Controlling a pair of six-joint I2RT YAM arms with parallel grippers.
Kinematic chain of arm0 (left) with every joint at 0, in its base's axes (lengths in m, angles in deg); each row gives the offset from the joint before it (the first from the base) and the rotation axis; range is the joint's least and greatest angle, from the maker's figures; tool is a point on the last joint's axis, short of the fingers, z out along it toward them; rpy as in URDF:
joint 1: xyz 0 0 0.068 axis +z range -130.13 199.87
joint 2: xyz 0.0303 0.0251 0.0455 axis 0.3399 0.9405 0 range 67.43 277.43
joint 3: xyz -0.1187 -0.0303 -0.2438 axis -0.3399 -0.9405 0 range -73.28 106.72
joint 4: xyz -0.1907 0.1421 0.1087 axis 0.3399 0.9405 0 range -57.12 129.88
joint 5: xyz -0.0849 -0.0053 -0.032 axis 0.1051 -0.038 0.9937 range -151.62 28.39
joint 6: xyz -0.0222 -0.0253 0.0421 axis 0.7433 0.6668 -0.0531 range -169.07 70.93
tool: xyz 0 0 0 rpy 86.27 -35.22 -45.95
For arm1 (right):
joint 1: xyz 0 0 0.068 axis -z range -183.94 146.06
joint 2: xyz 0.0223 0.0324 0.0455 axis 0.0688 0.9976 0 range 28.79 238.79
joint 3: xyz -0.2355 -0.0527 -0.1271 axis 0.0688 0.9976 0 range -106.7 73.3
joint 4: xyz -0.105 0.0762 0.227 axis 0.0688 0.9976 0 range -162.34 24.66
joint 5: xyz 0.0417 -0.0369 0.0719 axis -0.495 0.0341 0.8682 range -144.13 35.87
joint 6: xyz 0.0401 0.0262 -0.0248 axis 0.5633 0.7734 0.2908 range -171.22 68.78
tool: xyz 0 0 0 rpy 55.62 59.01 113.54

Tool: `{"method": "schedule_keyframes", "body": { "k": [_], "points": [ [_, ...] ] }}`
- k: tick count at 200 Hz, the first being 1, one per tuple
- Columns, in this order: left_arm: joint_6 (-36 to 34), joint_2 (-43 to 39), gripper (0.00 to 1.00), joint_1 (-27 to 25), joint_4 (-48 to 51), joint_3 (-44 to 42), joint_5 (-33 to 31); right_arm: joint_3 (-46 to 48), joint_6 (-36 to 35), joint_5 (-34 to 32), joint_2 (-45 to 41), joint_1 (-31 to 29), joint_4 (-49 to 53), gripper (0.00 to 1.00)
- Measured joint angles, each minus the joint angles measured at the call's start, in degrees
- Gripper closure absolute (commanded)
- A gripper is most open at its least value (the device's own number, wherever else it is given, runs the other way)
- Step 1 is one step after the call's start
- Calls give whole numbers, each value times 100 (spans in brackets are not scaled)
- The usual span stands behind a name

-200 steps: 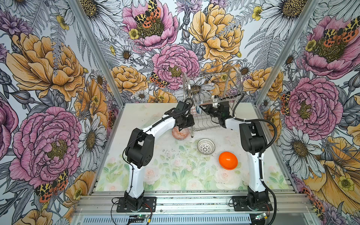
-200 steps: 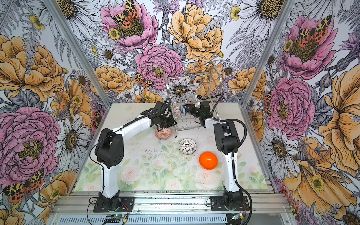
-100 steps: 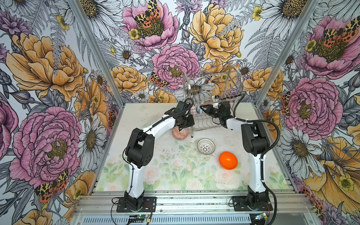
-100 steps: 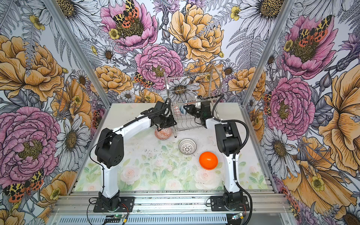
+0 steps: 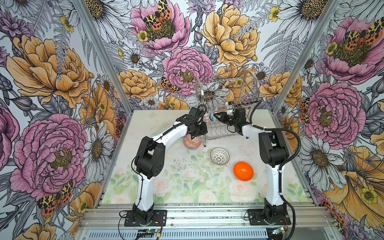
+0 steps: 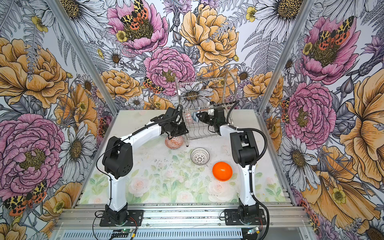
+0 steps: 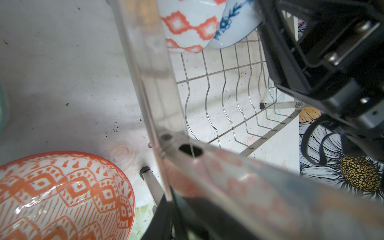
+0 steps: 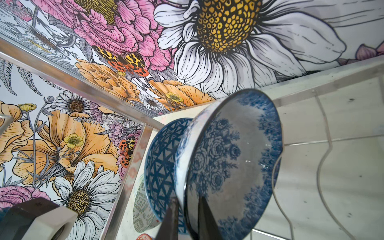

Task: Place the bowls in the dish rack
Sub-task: 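Open the right gripper and release the blue-floral bowl against the rack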

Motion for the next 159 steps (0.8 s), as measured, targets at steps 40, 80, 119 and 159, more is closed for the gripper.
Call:
{"method": "schedule_keyframes", "body": {
  "k": [40, 80, 119, 159],
  "points": [
    [0, 2, 83, 0, 9, 9, 2, -31, -219, 33, -33, -2, 369, 82],
    [0, 2, 83, 0, 11, 9, 0, -37, -358, 33, -44, -2, 555, 82],
    [0, 2, 83, 0, 33, 15, -9, 9, -387, -37, -55, -4, 1086, 82],
    [-33, 2, 83, 2, 48, 22, -22, 90, -385, -442, -42, 92, 1493, 82]
  ]
}}
